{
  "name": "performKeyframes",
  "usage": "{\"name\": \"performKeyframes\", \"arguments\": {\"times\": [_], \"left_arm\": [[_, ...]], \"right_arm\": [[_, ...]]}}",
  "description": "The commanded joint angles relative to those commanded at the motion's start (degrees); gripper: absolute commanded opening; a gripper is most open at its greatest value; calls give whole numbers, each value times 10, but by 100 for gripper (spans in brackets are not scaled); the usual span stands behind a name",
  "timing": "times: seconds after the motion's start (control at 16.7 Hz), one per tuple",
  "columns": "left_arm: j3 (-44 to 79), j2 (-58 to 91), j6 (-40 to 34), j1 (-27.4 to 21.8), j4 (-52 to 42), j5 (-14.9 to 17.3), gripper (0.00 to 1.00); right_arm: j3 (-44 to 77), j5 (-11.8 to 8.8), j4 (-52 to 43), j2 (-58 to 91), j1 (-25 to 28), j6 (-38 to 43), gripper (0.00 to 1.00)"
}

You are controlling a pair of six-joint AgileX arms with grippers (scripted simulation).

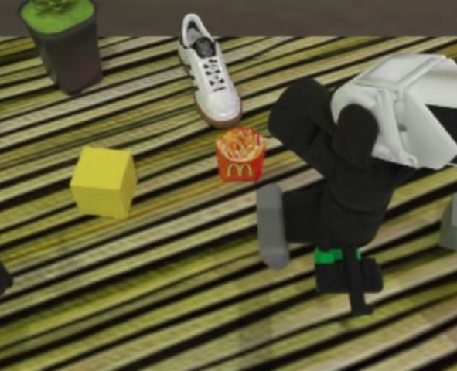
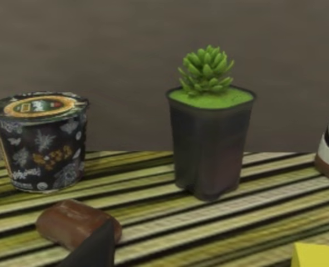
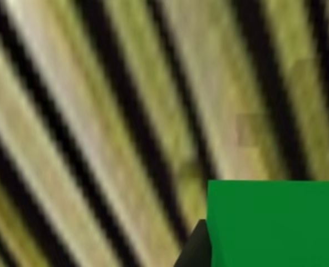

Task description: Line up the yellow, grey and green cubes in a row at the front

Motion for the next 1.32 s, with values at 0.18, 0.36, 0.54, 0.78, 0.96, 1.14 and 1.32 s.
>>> {"name": "performKeyframes", "arguments": {"times": [0.18,0.36,0.54,0.78,0.96,1.14,1.32], "left_arm": [[0,0,0,0,0,0,100],[0,0,0,0,0,0,100],[0,0,0,0,0,0,100],[0,0,0,0,0,0,100],[0,0,0,0,0,0,100],[0,0,0,0,0,0,100],[0,0,0,0,0,0,100]], "right_arm": [[-27,0,40,13,0,1,0],[-69,0,111,37,1,2,0],[-95,0,151,53,3,1,0],[-96,1,152,54,3,1,0],[-96,1,152,54,3,1,23],[-96,1,152,54,3,1,45],[-96,1,152,54,3,1,68]]}}
